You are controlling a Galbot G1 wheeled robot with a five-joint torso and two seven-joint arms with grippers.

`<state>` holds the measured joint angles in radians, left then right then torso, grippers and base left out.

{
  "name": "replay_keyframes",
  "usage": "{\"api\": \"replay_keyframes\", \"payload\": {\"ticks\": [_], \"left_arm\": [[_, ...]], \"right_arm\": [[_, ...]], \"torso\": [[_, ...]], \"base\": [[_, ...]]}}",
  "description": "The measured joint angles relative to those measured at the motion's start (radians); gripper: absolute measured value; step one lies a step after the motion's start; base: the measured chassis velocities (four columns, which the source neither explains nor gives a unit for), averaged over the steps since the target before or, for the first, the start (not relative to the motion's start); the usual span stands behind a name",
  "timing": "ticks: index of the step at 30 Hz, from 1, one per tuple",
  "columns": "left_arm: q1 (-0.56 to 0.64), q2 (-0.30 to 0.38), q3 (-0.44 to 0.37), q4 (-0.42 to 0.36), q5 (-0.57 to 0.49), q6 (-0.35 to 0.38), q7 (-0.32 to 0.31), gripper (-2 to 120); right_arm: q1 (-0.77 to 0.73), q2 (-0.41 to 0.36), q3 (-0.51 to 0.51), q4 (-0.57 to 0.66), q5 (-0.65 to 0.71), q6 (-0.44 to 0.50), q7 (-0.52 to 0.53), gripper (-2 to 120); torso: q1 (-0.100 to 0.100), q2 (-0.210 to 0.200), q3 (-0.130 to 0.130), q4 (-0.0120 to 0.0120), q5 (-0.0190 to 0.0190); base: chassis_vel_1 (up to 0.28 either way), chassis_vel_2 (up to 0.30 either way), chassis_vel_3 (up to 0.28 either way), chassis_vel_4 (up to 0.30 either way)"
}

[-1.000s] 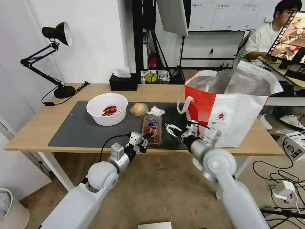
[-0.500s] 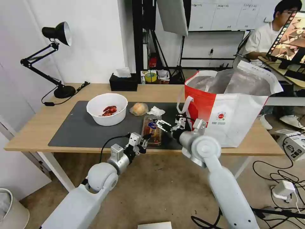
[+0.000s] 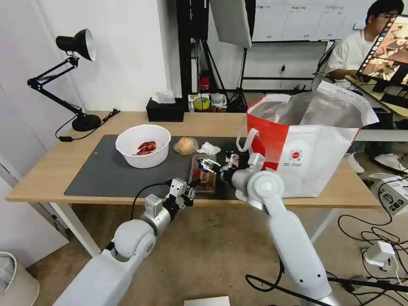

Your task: Pick up the trash from the table and place it into the takeout bag.

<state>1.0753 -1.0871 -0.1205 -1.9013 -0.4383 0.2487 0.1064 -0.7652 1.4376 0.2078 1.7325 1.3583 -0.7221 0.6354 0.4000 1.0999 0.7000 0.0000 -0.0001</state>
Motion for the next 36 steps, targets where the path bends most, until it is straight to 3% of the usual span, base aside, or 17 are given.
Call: {"api": "replay_keyframes", "payload": {"ticks": [14,36], "left_arm": [[0.0,-0.002,-0.001,0.0,0.0,-0.006,0.0,0],[-0.005,-0.005,0.001,0.006,0.0,-0.01,0.001,0]], "right_arm": [[0.046,0.048,0.007,-0.068,0.028,0.0,0.041,100],[0.081,0.062,-0.009,-0.114,0.028,0.001,0.073,100]], "torso": [[0.0,0.0,0.0,0.0,0.0],[0.0,0.0,0.0,0.0,0.0001]], "base": [[0.0,0.0,0.0,0.0],[0.0,0.0,0.0,0.0]]}}
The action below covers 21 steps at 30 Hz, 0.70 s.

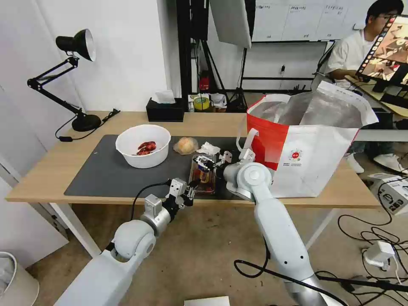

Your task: Pick up the trash from the table and place it into the takeout bag.

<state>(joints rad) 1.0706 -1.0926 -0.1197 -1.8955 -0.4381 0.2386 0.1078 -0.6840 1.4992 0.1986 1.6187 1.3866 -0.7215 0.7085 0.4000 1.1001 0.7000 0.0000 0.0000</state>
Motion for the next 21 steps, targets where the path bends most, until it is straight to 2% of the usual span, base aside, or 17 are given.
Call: {"api": "replay_keyframes", "payload": {"ticks": [10,12,15,16,19,20,21], "left_arm": [[0.005,-0.005,-0.001,0.001,0.0,-0.007,0.001,0],[0.005,-0.005,-0.001,0.001,0.0,-0.007,0.001,0],[0.005,-0.006,-0.001,0.0,0.001,-0.008,0.001,0],[0.005,-0.006,-0.001,0.0,0.001,-0.008,0.001,0],[0.009,-0.007,-0.001,-0.008,0.001,-0.008,0.001,0],[0.009,-0.007,-0.001,-0.008,0.001,-0.008,0.001,0],[0.011,-0.006,-0.003,-0.01,0.001,-0.008,0.001,0]], "right_arm": [[0.01,0.004,-0.006,-0.009,0.002,0.0,0.001,97],[0.009,0.003,-0.007,-0.008,0.002,0.0,0.002,93],[0.001,-0.004,-0.01,-0.002,0.001,0.0,0.01,80],[0.001,-0.004,-0.01,-0.002,0.001,0.0,0.01,80],[-0.006,-0.013,-0.011,0.002,0.0,0.0,0.012,64],[-0.006,-0.013,-0.011,0.002,0.0,0.0,0.012,64],[-0.007,-0.015,-0.011,0.004,0.0,0.0,0.013,59]], "torso": [[0.0,0.0,0.0,0.0,0.0],[0.0,0.0,0.0,0.0,0.0],[0.0,0.0,0.0,0.0,0.0],[0.0,0.0,0.0,0.0,0.0],[0.0,0.0,0.0,-0.0001,0.0],[0.0,0.0,0.0,-0.0001,0.0],[0.0,0.0,0.0,0.0,0.0]], "base": [[0.0,0.0,0.0,0.0],[0.0,0.0,0.0,0.0],[0.0,0.0,0.0,0.0],[0.0,0.0,0.0,0.0],[0.0,0.0,0.0,0.0],[0.0,0.0,0.0,0.0],[0.0,0.0,0.0,0.0]]}}
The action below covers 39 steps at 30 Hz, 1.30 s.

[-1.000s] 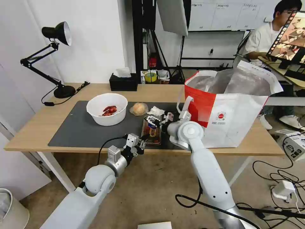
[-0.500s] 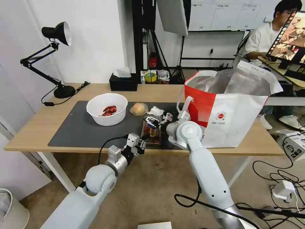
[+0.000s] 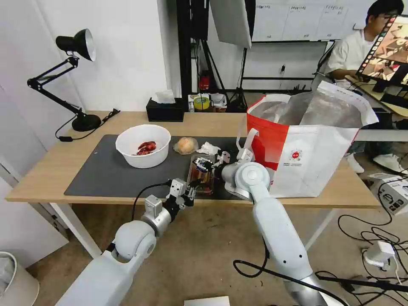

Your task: Pick up the trash from the table and place it into the takeout bag.

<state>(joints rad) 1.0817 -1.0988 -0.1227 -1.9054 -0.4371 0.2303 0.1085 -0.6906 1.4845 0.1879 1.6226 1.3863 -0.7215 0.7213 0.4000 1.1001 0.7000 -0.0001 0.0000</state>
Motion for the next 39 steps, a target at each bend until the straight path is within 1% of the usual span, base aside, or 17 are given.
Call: {"api": "replay_keyframes", "payload": {"ticks": [3,4,6,7,9,10,13,14,16,26,28,30,31,32,35,36,39], "left_arm": [[0.008,0.002,-0.008,-0.009,0.0,0.0,0.0,0],[0.008,0.002,-0.008,-0.009,0.0,0.0,0.0,0],[0.014,0.004,-0.013,-0.015,0.0,0.0,0.0,0],[0.014,0.004,-0.013,-0.015,0.0,0.0,0.0,0],[0.02,0.005,-0.02,-0.019,0.0,-0.001,0.0,0],[0.02,0.005,-0.02,-0.019,0.0,-0.001,0.0,0],[0.029,0.005,-0.027,-0.021,0.0,-0.004,0.0,0],[0.029,0.005,-0.027,-0.021,0.0,-0.004,0.0,0],[0.037,0.005,-0.034,-0.025,0.0,-0.006,0.0,0],[0.119,0.008,-0.112,-0.08,0.0,-0.031,-0.003,2],[0.177,0.01,-0.172,-0.115,-0.001,-0.041,-0.004,11],[0.189,0.01,-0.184,-0.122,-0.002,-0.042,-0.004,13],[0.245,0.009,-0.243,-0.154,-0.006,-0.048,-0.005,21],[0.245,0.009,-0.243,-0.154,-0.006,-0.048,-0.005,21],[0.318,-0.002,-0.333,-0.2,-0.019,-0.064,-0.006,36],[0.318,-0.002,-0.333,-0.2,-0.019,-0.064,-0.006,36],[0.38,-0.022,-0.378,-0.225,-0.023,-0.092,-0.007,52]], "right_arm": [[-0.002,-0.003,0.001,0.005,0.0,0.0,0.002,45],[-0.002,-0.003,0.001,0.005,0.0,0.0,0.002,45],[-0.006,-0.004,0.002,0.007,-0.001,0.0,0.003,36],[-0.006,-0.004,0.002,0.007,-0.001,0.0,0.003,36],[-0.012,-0.004,0.002,0.01,-0.011,0.0,0.004,25],[-0.012,-0.004,0.002,0.01,-0.011,0.0,0.004,25],[-0.022,-0.005,0.007,0.018,-0.015,0.001,0.003,10],[-0.022,-0.005,0.007,0.018,-0.015,0.001,0.003,10],[-0.022,-0.007,0.01,0.02,-0.014,0.001,0.001,0],[-0.011,-0.011,0.022,0.024,-0.001,0.001,-0.021,0],[-0.003,-0.004,0.017,0.023,0.002,0.001,-0.027,0],[-0.001,-0.003,0.015,0.023,0.002,0.001,-0.028,0],[0.009,0.007,0.008,0.021,0.006,0.001,-0.038,0],[0.009,0.007,0.008,0.021,0.006,0.001,-0.038,0],[0.009,0.004,0.004,0.055,0.018,0.006,-0.043,0],[0.009,0.004,0.004,0.055,0.018,0.006,-0.043,0],[0.003,-0.029,0.004,0.114,0.037,0.014,-0.046,0]], "torso": [[0.0,0.0,0.0,0.0,0.0],[0.0,0.0,0.0,0.0,0.0],[0.0,0.0,0.0,0.0001,0.0],[0.0,0.0,0.0,0.0001,0.0],[0.0,0.0,0.0,0.0,0.0],[0.0,0.0,0.0,0.0,0.0],[0.0,0.0,0.0,0.0,0.0],[0.0,0.0,0.0,0.0,0.0],[0.0,0.0,0.0,0.0002,0.0],[0.0,0.0,0.0,0.0,-0.0001],[0.0,0.0,0.0,-0.0003,-0.0001],[0.0,0.0,0.0,-0.0002,-0.0001],[0.0,0.0,0.0,0.0004,-0.0001],[0.0,0.0,0.0,0.0004,-0.0001],[0.0,0.0,0.0,0.0003,0.0],[0.0,0.0,0.0,0.0003,0.0],[0.0,0.0,0.0,0.0001,0.0]], "base": [[0.0,0.0,0.0,0.0],[0.0,0.0,0.0,0.0],[0.0,0.0,0.0,0.0],[0.0,0.0,0.0,0.0],[0.0,0.0,0.0,0.0],[0.0,0.0,0.0,0.0],[0.0,0.0,0.0,0.0],[0.0,0.0,0.0,0.0],[0.0,0.0,0.0,0.0],[0.0,0.0,0.0,0.0],[0.0,0.0,0.0,0.0],[0.0,0.0,0.0,0.0],[0.0,0.0,0.0,0.0],[0.0,0.0,0.0,0.0],[0.0,0.0,0.0,0.0],[0.0,0.0,0.0,0.0],[0.0,0.0,0.0,0.0]]}}
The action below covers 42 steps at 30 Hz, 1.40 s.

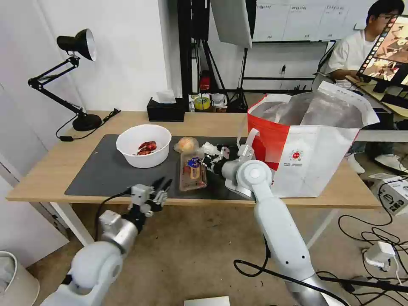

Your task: Pick up the trash from the table and place it into the takeout bag.

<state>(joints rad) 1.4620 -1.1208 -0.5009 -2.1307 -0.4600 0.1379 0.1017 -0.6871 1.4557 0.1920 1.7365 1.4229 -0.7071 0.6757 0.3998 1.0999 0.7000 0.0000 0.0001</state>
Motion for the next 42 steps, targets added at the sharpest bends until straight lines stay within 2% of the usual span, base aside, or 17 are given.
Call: {"api": "replay_keyframes", "payload": {"ticks": [1,4,6,8,9,10,12,13,17,22,26,31,36,42], "left_arm": [[0.0,0.0,0.0,0.0,0.0,0.0,0.0,52],[0.041,-0.027,-0.011,-0.002,0.016,-0.031,-0.003,67],[0.046,-0.032,-0.012,-0.002,0.018,-0.035,-0.003,70],[0.056,-0.045,-0.011,-0.003,0.022,-0.038,-0.005,81],[0.056,-0.045,-0.011,-0.003,0.022,-0.038,-0.005,81],[0.058,-0.049,-0.01,-0.004,0.024,-0.038,-0.007,88],[0.059,-0.052,-0.009,-0.004,0.026,-0.038,-0.007,91],[0.059,-0.056,-0.008,-0.003,0.03,-0.039,-0.008,97],[0.059,-0.067,-0.002,0.001,0.041,-0.039,-0.009,100],[0.064,-0.076,-0.001,0.003,0.048,-0.042,-0.01,100],[0.077,-0.087,-0.008,0.0,0.053,-0.048,-0.011,100],[0.1,-0.115,-0.016,-0.008,0.066,-0.061,-0.012,100],[0.1,-0.119,-0.012,-0.016,0.068,-0.054,-0.01,100],[0.097,-0.121,-0.008,-0.021,0.07,-0.051,-0.008,100]], "right_arm": [[0.0,0.0,0.0,0.0,0.0,0.0,0.0,0],[0.002,-0.058,0.009,0.084,0.047,0.014,-0.005,0],[0.005,-0.073,0.009,0.101,0.059,0.018,-0.006,0],[0.023,-0.129,0.026,0.17,0.11,0.034,-0.005,0],[0.023,-0.129,0.026,0.17,0.11,0.034,-0.005,0],[0.037,-0.15,0.039,0.206,0.14,0.045,0.002,0],[0.051,-0.164,0.049,0.229,0.159,0.051,0.01,0],[0.072,-0.181,0.066,0.254,0.178,0.059,0.022,0],[0.135,-0.225,0.103,0.283,0.213,0.089,0.05,0],[0.189,-0.261,0.128,0.26,0.215,0.125,0.058,0],[0.233,-0.282,0.139,0.22,0.209,0.149,0.058,0],[0.312,-0.308,0.151,0.101,0.17,0.185,0.06,0],[0.329,-0.359,0.173,0.045,0.138,0.187,0.059,0],[0.31,-0.436,0.183,0.064,0.136,0.187,0.058,0]], "torso": [[0.0,0.0,0.0,0.0,0.0],[0.0,0.0,0.0,0.0,0.0001],[0.0,0.0,0.0,0.0,0.0001],[0.0,0.0,0.0,-0.0003,0.0001],[0.0,0.0,0.0,-0.0003,0.0001],[0.0,0.0,0.0,-0.0004,0.0003],[0.0,0.0,0.0,-0.0002,0.0001],[0.0,0.0,0.0,-0.0001,0.0001],[0.0,0.0,0.0,-0.0001,0.0],[0.0,0.0,0.0,-0.0002,0.0001],[0.0,0.0,0.0,-0.0003,0.0001],[0.0,0.0,0.0,0.0002,0.0],[0.0,0.0,0.0,-0.0001,0.0002],[0.0,0.0,0.0,-0.0002,0.0002]], "base": [[0.0,0.0,0.0,0.0],[0.0,0.0,0.0,0.0],[0.0,0.0,0.0,0.0],[0.0,0.0,0.0,0.0],[0.0,0.0,0.0,0.0],[0.0,0.0,0.0,0.0],[0.0,0.0,0.0,0.0],[0.0,0.0,0.0,0.0],[0.0,0.0,0.0,0.0],[0.0,0.0,0.0,0.0],[0.0,0.0,0.0,0.0],[0.0,0.0,0.0,0.0],[0.0,0.0,0.0,0.0],[0.0,0.0,0.0,0.0]]}}
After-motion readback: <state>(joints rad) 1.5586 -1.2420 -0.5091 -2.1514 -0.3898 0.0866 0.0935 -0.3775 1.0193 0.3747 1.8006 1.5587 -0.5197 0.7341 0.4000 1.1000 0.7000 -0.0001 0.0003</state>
